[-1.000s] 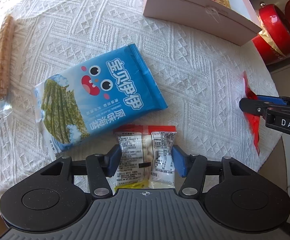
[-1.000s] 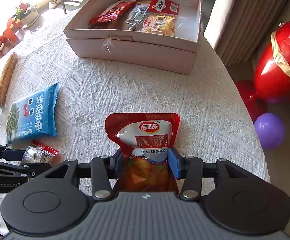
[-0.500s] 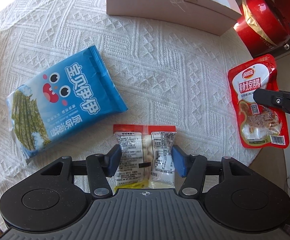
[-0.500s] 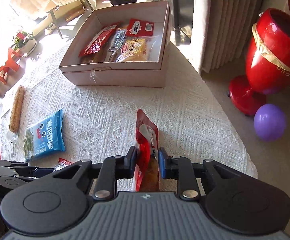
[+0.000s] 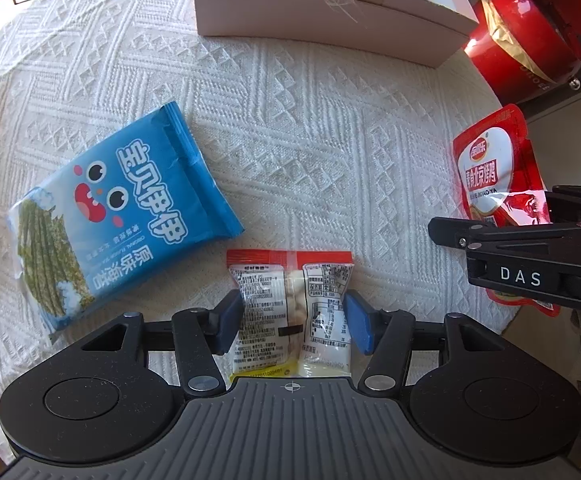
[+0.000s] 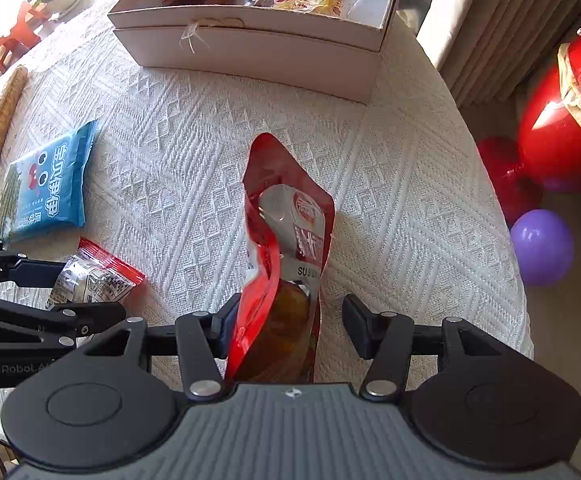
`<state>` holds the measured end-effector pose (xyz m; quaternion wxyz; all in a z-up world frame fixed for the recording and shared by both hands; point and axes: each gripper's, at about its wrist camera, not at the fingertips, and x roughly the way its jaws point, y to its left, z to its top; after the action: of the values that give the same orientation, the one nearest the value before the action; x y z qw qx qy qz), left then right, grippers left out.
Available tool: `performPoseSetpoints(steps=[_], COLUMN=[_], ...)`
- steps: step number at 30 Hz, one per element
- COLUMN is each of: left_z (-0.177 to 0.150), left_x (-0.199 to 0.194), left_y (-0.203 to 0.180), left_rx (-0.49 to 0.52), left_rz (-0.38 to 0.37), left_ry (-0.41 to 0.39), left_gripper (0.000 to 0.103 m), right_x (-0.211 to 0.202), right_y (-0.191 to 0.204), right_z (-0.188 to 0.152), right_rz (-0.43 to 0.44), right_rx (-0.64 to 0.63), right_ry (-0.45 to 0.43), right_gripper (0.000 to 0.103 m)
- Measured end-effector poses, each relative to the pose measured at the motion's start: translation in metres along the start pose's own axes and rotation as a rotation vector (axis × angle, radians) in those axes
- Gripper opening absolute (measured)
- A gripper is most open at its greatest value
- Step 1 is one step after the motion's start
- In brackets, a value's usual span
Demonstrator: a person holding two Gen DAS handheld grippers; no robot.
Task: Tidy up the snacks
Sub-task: 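Lower the clear packet into the pink box with the left gripper while the right carries the duck pouch, then grasp the wrapped corn stick with the left gripper while the right approaches the blue seaweed bag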
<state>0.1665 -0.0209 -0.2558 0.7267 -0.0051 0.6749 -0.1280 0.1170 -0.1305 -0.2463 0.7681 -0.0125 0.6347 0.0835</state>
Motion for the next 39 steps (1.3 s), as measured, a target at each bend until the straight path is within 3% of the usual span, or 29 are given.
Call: performPoseSetpoints(steps=[2, 4, 5, 11, 15, 17, 19, 22, 26, 28, 32, 34, 36, 39], left_z=[-0.001, -0.004, -0.006, -0.01, 0.002, 0.02, 0.05, 0.097, 0.145, 0.144, 0.117, 0.129, 0.144, 0.156], left_x=[-0.001, -0.004, -0.006, -0.025, -0.064, -0.091, -0.123, -0.14, -0.095, -0.083, -0.085, -0.084, -0.096, -0.12], left_y=[0.002, 0.006, 0.008, 0.009, 0.008, 0.008, 0.008, 0.012, 0.023, 0.03, 0.055, 0.061, 0.063, 0.067], left_rx=[-0.002, -0.007, -0.009, -0.012, -0.011, -0.006, -0.013, 0.014, 0.014, -0.013, -0.066, -0.1, -0.099, -0.102], left_rz=[-0.002, -0.011, -0.02, -0.082, -0.142, -0.163, -0.206, -0.244, -0.234, -0.237, -0.275, -0.32, -0.359, -0.299], left_ry=[-0.003, -0.009, -0.013, -0.06, -0.155, -0.244, -0.381, -0.519, -0.47, -0.445, -0.514, -0.509, -0.553, -0.602], left_gripper=[0.061, 0.06, 0.06, 0.06, 0.059, 0.059, 0.06, 0.061, 0.061, 0.06, 0.059, 0.059, 0.059, 0.059], right_x=[-0.001, -0.004, -0.005, -0.038, -0.063, -0.069, -0.074, -0.076, -0.075, -0.074, -0.075, -0.073, -0.073, -0.086], right_y=[-0.002, -0.001, -0.001, -0.008, -0.003, 0.002, 0.003, 0.006, 0.007, 0.007, 0.004, 0.002, 0.002, 0.005], right_z=[0.001, 0.002, 0.002, 0.002, 0.003, 0.005, 0.008, 0.011, 0.014, 0.013, 0.014, 0.019, 0.029, 0.055], right_rz=[-0.005, -0.015, -0.025, 0.045, 0.094, 0.096, 0.097, 0.092, 0.081, 0.072, 0.063, 0.06, 0.06, 0.079], right_rx=[0.012, 0.006, 0.009, 0.079, 0.081, 0.071, 0.063, 0.057, 0.075, 0.082, 0.086, 0.091, 0.099, 0.101], right_ry=[-0.028, -0.038, -0.036, -0.058, -0.09, -0.107, -0.121, -0.142, -0.153, -0.155, -0.169, -0.175, -0.18, -0.233], right_gripper=[0.052, 0.025, 0.023, 0.022, 0.022, 0.022, 0.022, 0.022, 0.022, 0.022, 0.022, 0.022, 0.022, 0.022])
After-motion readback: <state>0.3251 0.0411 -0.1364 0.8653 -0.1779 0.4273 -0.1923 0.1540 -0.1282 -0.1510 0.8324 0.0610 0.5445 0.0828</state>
